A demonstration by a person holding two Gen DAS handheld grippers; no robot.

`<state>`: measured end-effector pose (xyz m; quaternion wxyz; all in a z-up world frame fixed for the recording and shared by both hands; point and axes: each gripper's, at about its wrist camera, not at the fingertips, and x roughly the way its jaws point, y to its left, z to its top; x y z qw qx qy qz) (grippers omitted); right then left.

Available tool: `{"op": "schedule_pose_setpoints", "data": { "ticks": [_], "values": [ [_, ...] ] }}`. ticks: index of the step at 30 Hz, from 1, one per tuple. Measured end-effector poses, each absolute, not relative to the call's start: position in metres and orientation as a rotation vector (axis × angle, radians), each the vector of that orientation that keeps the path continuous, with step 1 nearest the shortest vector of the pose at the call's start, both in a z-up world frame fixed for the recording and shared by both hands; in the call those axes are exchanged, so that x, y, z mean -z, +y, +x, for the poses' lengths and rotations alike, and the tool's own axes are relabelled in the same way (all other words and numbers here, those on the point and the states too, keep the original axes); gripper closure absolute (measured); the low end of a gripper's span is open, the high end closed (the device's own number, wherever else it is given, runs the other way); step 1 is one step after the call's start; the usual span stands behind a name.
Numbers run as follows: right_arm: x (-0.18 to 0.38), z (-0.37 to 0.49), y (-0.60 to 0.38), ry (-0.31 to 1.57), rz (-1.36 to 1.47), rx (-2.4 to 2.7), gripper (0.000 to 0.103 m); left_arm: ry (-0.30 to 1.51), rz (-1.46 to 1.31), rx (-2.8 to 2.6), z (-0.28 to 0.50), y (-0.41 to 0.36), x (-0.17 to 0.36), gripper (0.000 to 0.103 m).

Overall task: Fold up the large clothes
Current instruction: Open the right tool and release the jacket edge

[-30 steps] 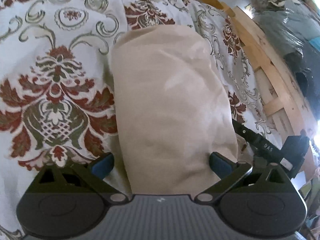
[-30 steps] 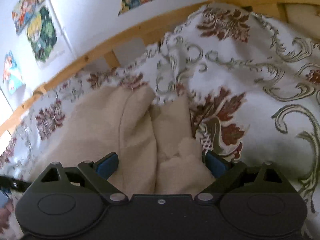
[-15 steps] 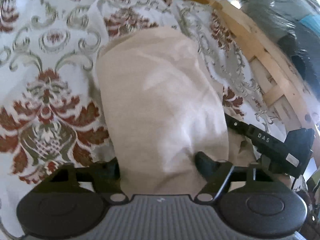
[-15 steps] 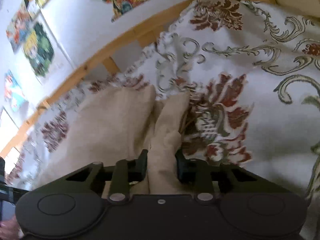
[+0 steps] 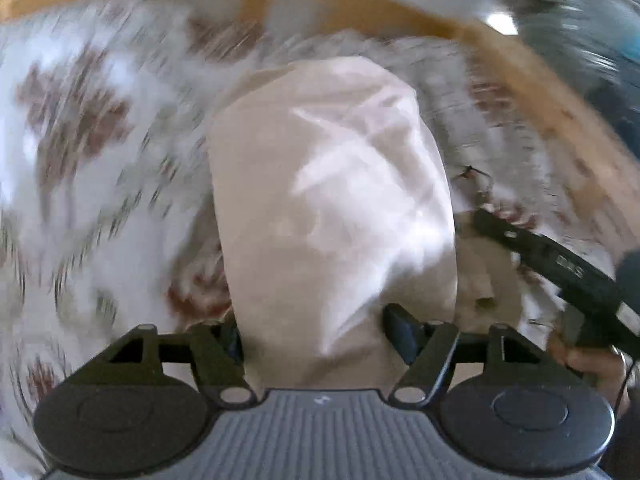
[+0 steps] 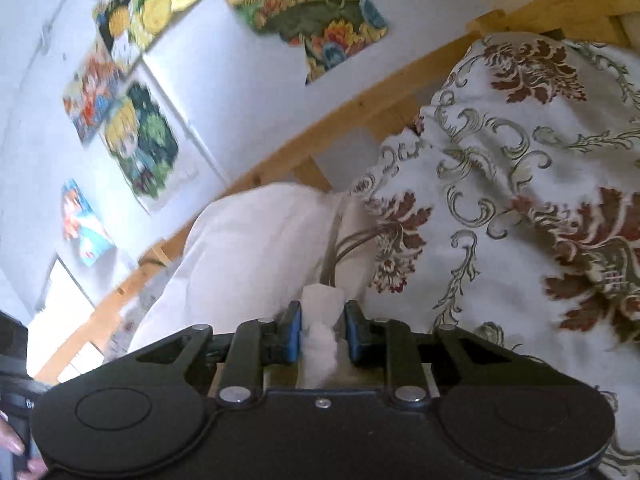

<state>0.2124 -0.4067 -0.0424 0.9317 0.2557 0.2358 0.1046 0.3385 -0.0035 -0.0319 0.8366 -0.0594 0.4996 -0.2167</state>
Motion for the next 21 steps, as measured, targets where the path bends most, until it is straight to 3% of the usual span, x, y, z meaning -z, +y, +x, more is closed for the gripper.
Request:
{"op": "schedule_pose_setpoints", "data": {
  "ticks": [6,8,11,16,21],
  "values": [
    [0.060,0.204,-0.407,0.522,0.371,-0.107,0.060,1.036,-0.189,0.394,0.326,0.004,0.062,0.011],
    [0.054,0.199,-0.405,0.490,0.335,-0.118,0.041,1.016,-0.153,0.390,0.320,0.000,0.060,0.010],
    [0.048,0.197,-0.386,0.499,0.222,-0.155,0.027,1.003,-0.169,0.354,0.314,0.002,0.057,0.004],
    [0.070,0.192,-0.364,0.578,0.045,-0.095,0.026,0.940,-0.086,0.298,0.295,-0.002,0.047,0.001],
    [0.057,0.176,-0.365,0.535,0.029,-0.052,0.026,0.842,0.015,0.263,0.268,-0.010,0.024,0.001]
  ]
}}
